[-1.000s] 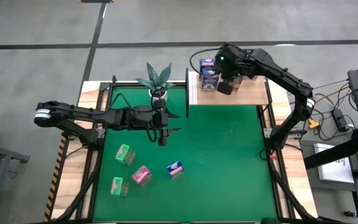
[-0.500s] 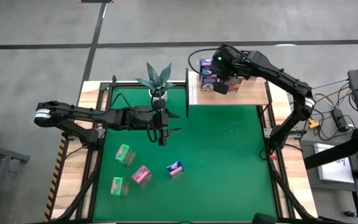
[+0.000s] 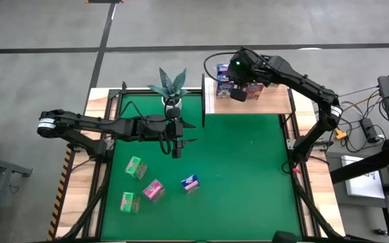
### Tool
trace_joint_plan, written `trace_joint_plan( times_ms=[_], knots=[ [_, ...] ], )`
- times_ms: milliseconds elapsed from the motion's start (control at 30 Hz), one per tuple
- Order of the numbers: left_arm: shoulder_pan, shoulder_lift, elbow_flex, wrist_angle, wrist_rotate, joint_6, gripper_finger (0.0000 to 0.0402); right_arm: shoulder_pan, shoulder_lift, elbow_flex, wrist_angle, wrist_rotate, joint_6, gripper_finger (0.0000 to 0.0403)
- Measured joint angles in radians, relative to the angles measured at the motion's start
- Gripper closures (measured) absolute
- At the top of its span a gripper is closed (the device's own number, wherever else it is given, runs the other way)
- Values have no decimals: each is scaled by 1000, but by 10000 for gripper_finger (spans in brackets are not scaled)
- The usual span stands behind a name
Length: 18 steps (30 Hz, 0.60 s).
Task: Stack cereal on shelf
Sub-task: Put the right blue cereal box on the shelf aligned with the other blue cereal box, then put the blue cereal box on the shelf aligned with the other blue cereal boxes
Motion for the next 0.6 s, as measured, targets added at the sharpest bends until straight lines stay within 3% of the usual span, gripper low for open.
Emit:
trace_joint_plan(
  times_ms=[367,600],
  knots=[
    [0,0,0,0,0,0,198,27,-75,2,1,-1,51,394],
    [0,0,0,0,0,-1,198,137,-221,-108,38,-136,198,394]
  ],
)
